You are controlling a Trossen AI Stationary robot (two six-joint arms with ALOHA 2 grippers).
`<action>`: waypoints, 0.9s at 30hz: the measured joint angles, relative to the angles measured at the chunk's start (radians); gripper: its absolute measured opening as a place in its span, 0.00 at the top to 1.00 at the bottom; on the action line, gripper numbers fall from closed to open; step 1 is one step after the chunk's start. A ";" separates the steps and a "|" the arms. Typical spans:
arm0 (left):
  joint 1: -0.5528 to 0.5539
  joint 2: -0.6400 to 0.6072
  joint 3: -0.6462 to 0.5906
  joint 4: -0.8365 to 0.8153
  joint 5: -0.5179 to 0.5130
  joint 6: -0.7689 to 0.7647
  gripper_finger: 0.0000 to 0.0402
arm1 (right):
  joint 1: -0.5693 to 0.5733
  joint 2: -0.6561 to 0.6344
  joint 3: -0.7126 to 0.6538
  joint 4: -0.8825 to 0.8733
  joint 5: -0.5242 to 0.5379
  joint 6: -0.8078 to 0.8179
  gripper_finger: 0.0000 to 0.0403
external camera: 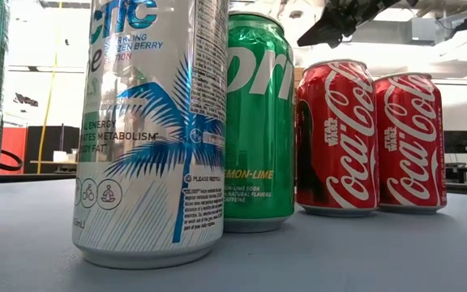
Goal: Place canned beverage on shelf
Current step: Put the left white blue soda can on the shelf aligned with the other white blue soda can
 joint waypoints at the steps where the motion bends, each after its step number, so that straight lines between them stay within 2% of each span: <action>1: 0.003 0.000 0.000 0.000 0.007 0.002 0.17 | 0.000 0.000 0.000 -0.004 0.000 0.000 1.00; 17: 0.008 0.001 0.001 0.002 0.043 -0.069 0.17 | -0.002 0.000 0.000 -0.014 0.000 -0.003 1.00; 21: 0.008 -0.029 0.039 -0.143 0.023 -0.078 0.17 | -0.002 0.000 0.000 -0.014 0.000 -0.003 1.00; 27: 0.008 -0.041 0.211 -0.477 0.025 -0.067 0.17 | -0.002 0.000 0.000 -0.017 0.000 -0.004 1.00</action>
